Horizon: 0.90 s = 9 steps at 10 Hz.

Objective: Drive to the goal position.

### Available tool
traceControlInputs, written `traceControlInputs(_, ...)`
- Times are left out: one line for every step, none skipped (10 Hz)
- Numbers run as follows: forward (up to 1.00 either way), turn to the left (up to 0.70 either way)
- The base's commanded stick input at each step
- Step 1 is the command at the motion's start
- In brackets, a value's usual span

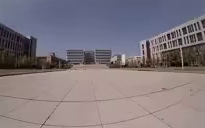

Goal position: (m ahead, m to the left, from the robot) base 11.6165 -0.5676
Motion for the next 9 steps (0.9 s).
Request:
traceControlInputs(0.04,0.00)
traceControlInputs(0.04,0.00)
traceControlInputs(0.04,0.00)
traceControlInputs(0.04,0.00)
traceControlInputs(0.04,0.00)
traceControlInputs(0.04,0.00)
traceControlInputs(0.04,0.00)
traceControlInputs(0.04,0.00)
traceControlInputs(0.04,0.00)
